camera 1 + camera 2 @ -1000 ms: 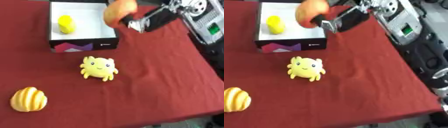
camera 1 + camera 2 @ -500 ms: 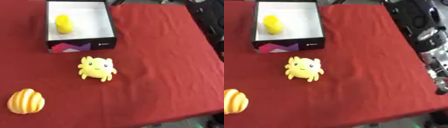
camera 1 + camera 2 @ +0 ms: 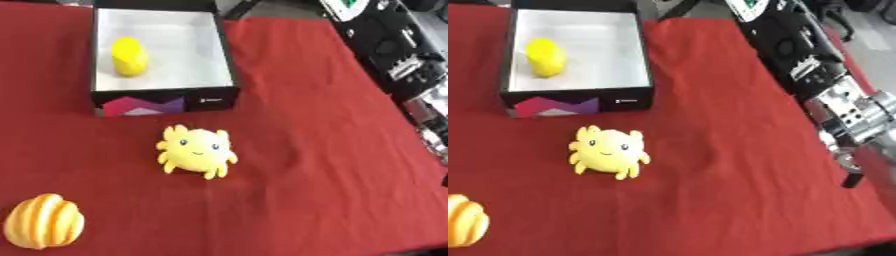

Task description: Pick up objects on the table and place them in the box.

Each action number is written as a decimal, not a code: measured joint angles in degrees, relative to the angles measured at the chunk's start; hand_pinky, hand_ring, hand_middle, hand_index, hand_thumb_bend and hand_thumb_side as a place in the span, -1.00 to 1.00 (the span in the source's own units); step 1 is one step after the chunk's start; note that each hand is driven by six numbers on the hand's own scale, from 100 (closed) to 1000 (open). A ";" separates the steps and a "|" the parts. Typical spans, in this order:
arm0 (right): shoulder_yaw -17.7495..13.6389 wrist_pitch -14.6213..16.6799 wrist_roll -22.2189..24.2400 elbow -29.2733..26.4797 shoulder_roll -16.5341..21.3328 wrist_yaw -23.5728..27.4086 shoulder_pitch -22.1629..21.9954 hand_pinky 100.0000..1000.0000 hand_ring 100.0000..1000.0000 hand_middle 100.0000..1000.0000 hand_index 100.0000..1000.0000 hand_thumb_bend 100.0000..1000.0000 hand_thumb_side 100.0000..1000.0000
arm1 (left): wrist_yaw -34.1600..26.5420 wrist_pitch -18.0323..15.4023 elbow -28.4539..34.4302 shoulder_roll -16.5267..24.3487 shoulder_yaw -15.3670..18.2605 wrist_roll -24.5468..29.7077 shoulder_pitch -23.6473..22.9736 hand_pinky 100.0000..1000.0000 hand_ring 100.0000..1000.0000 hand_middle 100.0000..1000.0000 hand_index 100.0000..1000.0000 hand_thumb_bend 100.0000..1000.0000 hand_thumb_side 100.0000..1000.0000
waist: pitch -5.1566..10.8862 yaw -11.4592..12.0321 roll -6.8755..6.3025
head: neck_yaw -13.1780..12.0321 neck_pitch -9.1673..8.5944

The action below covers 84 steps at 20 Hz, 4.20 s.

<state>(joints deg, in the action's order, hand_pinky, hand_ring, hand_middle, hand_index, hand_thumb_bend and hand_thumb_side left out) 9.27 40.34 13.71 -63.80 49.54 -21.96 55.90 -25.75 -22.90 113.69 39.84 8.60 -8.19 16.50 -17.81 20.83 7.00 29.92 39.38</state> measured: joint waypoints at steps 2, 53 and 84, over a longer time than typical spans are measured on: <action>0.23 2.00 -1.04 1.53 -0.78 -3.46 0.37 0.44 0.20 -0.10 0.08 -0.73 -0.44 | -0.17 -0.19 0.05 0.01 -0.20 0.17 0.47 0.65 0.68 0.47 0.59 -1.00 0.14 | -0.08 0.63 0.20 | 0.56 -0.35; -5.04 11.09 -29.87 6.71 -1.80 -22.85 -5.94 0.54 0.61 0.32 0.71 -1.00 -1.00 | 1.17 0.81 0.07 -0.04 -1.37 0.71 -1.96 0.66 0.70 0.48 0.60 -1.00 0.14 | -0.43 -2.21 0.94 | 1.46 3.10; 12.14 -1.60 -13.01 -32.03 -8.16 -13.09 -20.15 0.58 0.62 0.41 0.70 -0.81 -0.67 | 2.79 2.75 0.07 0.55 1.13 -1.53 -7.90 0.66 0.70 0.48 0.59 -1.00 0.15 | 2.83 -7.22 0.53 | -5.16 4.78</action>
<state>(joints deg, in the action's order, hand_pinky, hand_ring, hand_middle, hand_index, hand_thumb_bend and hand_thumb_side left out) 21.41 38.74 0.70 -95.84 41.39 -35.05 35.75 -22.96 -20.15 113.77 40.39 9.73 -9.72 8.60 -14.98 13.61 7.53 24.76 44.15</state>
